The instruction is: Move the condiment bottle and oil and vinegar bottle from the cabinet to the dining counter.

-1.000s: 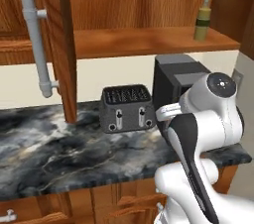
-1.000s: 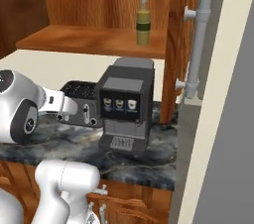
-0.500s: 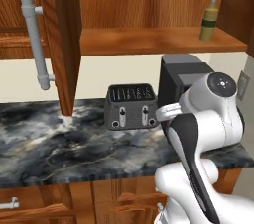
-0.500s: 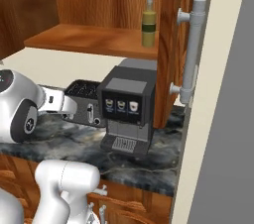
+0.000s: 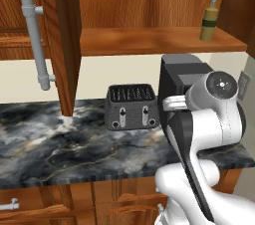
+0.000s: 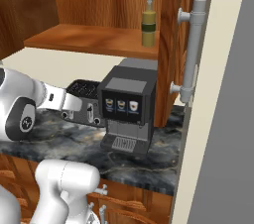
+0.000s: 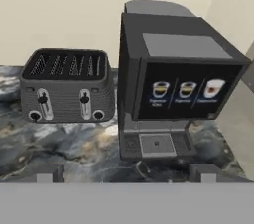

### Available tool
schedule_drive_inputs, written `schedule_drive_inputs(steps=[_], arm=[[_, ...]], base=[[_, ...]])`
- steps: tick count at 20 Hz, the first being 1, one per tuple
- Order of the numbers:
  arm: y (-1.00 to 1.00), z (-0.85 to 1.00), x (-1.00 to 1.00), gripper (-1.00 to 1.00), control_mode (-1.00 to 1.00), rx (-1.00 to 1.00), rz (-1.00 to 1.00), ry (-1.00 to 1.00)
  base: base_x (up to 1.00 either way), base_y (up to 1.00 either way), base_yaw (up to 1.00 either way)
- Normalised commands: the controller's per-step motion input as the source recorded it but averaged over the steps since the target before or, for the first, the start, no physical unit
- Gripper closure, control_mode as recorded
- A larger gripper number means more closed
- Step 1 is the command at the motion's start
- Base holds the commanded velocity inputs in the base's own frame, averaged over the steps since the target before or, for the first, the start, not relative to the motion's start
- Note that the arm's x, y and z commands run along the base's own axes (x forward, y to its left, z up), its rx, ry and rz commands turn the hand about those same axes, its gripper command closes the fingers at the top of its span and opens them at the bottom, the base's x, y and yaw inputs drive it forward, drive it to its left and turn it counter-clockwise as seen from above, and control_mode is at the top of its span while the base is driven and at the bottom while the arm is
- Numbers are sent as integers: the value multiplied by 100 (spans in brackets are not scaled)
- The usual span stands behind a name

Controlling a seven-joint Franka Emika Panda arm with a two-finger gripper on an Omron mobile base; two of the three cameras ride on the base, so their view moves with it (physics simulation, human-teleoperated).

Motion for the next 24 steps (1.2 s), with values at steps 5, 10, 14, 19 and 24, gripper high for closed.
schedule_drive_inputs(steps=[5, 10, 14, 19, 24], arm=[[-68, 44, 0, -100, -100, 0, -5, -8], [-36, 53, 1, -100, -100, -6, -3, -15], [-33, 68, 12, -100, -100, -6, -9, -13], [-34, 75, 28, -100, -100, -1, -7, -5], [-26, 64, 52, -100, -100, 0, -2, 0]], base=[[0, 0, 0], [0, 0, 0], [0, 0, 0], [0, 0, 0], [0, 0, 0]])
